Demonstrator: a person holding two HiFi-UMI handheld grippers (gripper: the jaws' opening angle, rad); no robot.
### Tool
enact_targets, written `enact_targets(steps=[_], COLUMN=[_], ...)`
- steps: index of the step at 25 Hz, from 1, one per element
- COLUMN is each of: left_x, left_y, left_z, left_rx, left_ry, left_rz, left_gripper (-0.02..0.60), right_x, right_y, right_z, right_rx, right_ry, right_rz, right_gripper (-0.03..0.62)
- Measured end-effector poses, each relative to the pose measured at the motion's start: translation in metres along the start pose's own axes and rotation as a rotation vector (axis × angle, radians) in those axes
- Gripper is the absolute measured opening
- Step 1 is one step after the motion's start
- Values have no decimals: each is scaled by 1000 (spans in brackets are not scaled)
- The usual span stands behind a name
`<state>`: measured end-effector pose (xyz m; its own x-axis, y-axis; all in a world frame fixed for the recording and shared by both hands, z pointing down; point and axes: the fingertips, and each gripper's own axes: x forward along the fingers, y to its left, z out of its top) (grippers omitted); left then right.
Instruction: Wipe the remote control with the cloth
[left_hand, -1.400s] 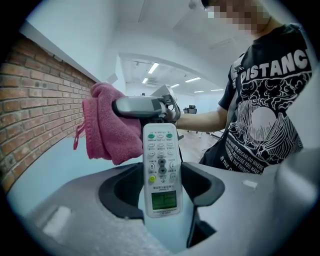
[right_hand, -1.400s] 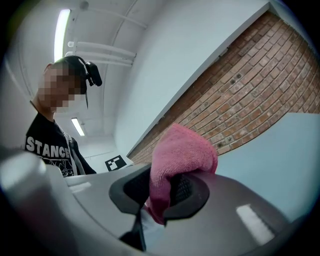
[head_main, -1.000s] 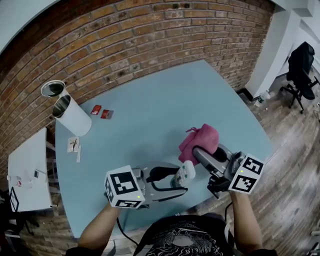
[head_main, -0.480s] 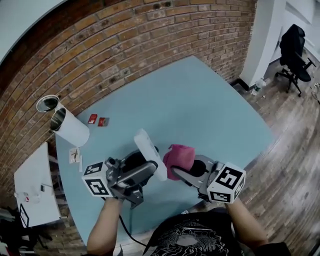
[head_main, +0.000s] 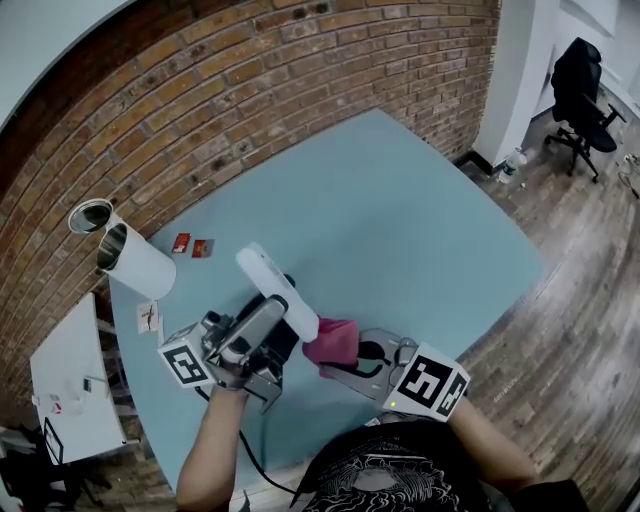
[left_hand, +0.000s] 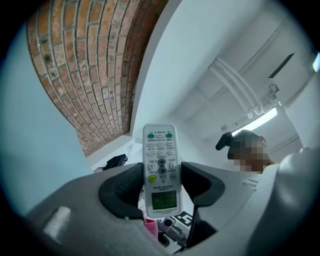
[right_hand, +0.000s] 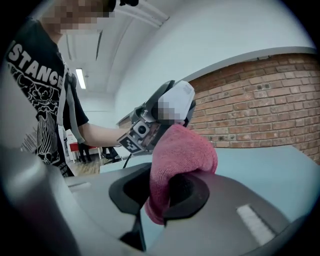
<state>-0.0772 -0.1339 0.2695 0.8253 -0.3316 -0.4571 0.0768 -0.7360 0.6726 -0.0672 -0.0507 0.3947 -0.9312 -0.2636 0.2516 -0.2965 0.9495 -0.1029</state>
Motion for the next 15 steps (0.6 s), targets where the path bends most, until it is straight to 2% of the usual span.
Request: enact_targets(steps=[4, 8, 15], left_x=[5, 0, 1], left_y=[-4, -5, -15], left_z=[-10, -24, -28], left_rx=[9, -18, -21], left_ry=[38, 92, 118], left_rz=[-4, -30, -63], left_gripper=[238, 238, 238], right_x=[3, 3, 1], right_y=[2, 0, -4], right_z=[-3, -6, -9], right_rx=[-19, -22, -41], right_ry=[17, 38, 63], right_rz=[0, -11, -29], right_gripper=[63, 63, 63])
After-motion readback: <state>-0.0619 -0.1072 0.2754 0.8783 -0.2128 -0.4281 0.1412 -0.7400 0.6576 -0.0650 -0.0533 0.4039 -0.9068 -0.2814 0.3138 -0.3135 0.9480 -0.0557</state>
